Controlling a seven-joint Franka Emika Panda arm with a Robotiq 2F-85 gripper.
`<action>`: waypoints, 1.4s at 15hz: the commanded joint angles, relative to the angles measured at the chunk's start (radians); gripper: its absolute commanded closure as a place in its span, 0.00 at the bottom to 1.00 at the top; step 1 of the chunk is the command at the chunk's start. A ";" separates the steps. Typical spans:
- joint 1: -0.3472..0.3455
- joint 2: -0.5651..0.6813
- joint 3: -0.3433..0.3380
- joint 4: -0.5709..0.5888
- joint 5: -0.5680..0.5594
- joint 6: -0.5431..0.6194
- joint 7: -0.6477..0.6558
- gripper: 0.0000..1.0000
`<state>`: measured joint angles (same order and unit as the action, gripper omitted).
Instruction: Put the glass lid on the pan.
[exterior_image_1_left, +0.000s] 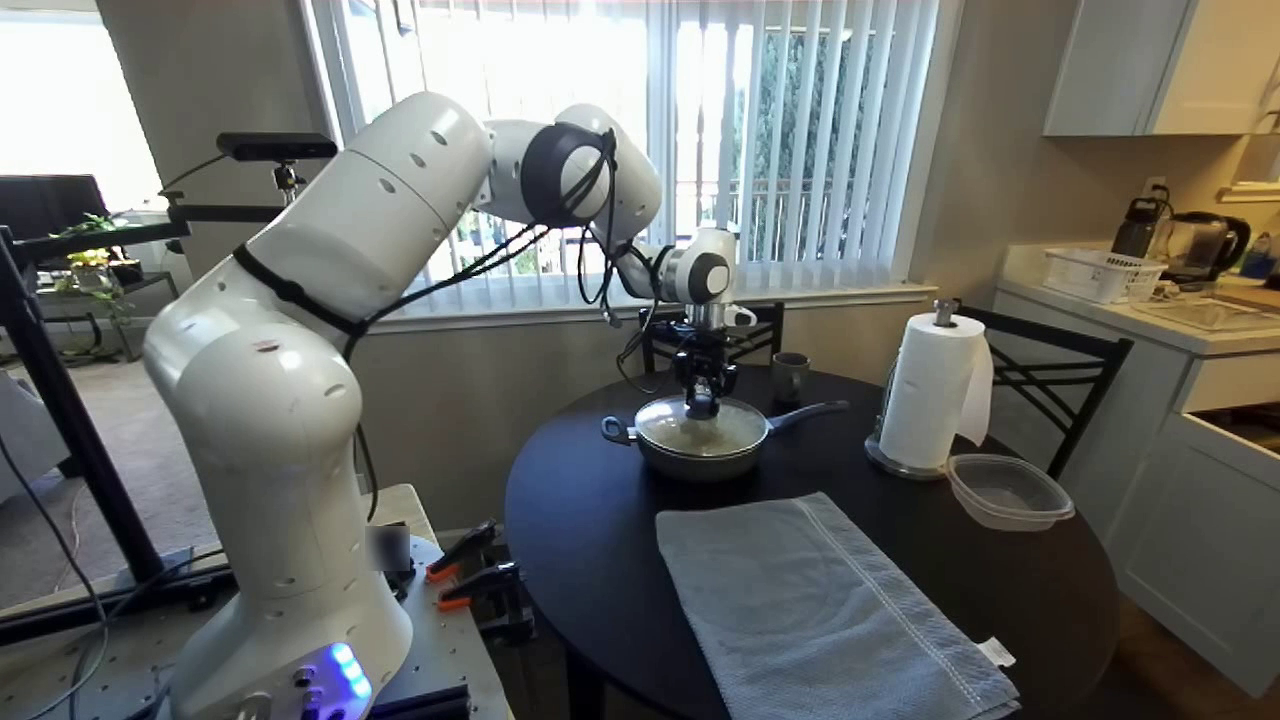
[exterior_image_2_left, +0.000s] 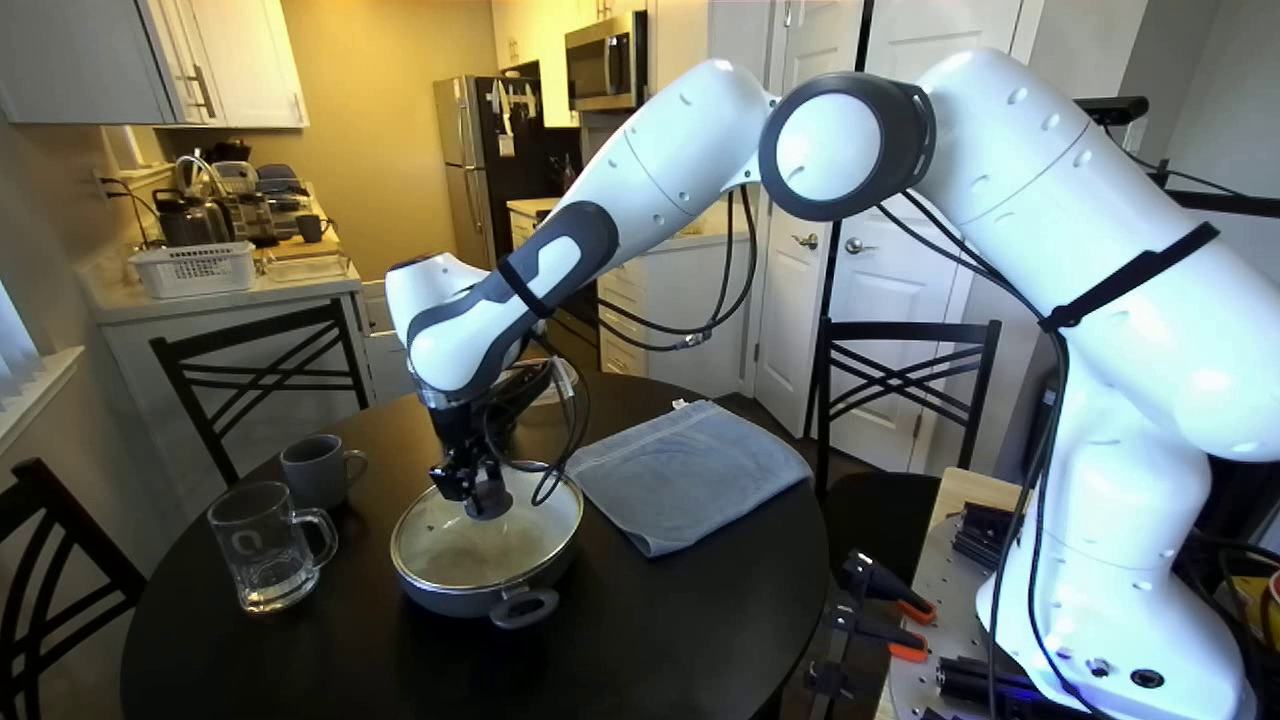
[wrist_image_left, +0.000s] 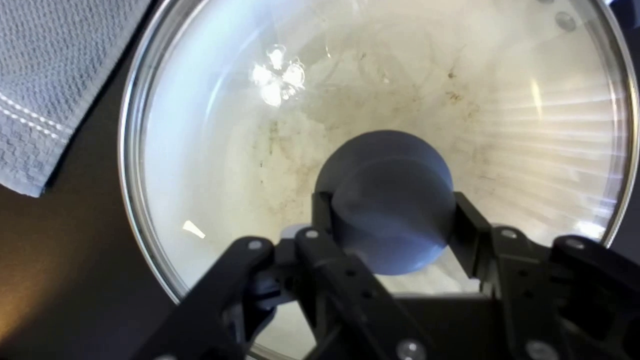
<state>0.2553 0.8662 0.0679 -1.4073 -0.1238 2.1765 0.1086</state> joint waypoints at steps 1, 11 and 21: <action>0.009 0.013 -0.006 -0.009 -0.008 0.055 0.000 0.67; -0.027 -0.001 0.018 -0.029 0.044 0.095 -0.014 0.67; -0.023 0.002 0.000 -0.028 0.049 0.103 0.001 0.17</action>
<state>0.2376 0.8721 0.0719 -1.4148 -0.0807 2.2572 0.1086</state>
